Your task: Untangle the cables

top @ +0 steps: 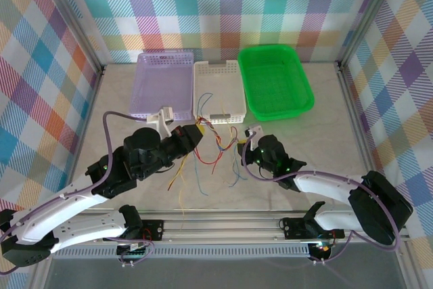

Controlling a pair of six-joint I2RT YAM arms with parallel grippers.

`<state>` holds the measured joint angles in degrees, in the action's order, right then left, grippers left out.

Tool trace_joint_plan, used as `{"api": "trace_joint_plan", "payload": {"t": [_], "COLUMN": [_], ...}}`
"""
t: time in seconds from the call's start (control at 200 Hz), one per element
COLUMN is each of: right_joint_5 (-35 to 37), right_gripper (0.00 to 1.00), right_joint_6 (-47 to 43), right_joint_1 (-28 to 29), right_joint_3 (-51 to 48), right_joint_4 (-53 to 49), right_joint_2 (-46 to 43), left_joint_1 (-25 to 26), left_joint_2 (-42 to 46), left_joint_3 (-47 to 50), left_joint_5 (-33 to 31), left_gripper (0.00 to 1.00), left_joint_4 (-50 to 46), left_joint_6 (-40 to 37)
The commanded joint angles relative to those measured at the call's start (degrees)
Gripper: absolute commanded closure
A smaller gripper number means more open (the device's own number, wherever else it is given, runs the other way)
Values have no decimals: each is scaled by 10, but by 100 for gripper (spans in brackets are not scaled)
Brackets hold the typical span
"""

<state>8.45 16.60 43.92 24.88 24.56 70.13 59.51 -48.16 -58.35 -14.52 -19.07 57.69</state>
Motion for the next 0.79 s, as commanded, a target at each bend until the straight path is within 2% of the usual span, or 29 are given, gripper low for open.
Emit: {"api": "trace_joint_plan", "payload": {"t": [0.0, 0.14, 0.565, 0.79], "right_joint_5": [-5, 10, -7, -15], "right_gripper": [100, 100, 100, 100], "right_joint_6": [1, 15, 92, 111], "right_joint_1": [-6, -22, -114, -153], "right_joint_3": [5, -2, -13, 10], "right_joint_4": [3, -39, -192, -282], "right_joint_2": [-39, -81, -236, -275], "left_joint_1": [4, 4, 4, 4], "left_joint_2": [19, 31, 41, 49], "left_joint_3": [-18, -22, -70, -89], "left_joint_5": [-20, -36, -106, -138], "left_gripper": [100, 100, 100, 100], "left_joint_4": [-24, -63, -236, -301], "left_joint_6": [-14, -17, -43, -56]}}
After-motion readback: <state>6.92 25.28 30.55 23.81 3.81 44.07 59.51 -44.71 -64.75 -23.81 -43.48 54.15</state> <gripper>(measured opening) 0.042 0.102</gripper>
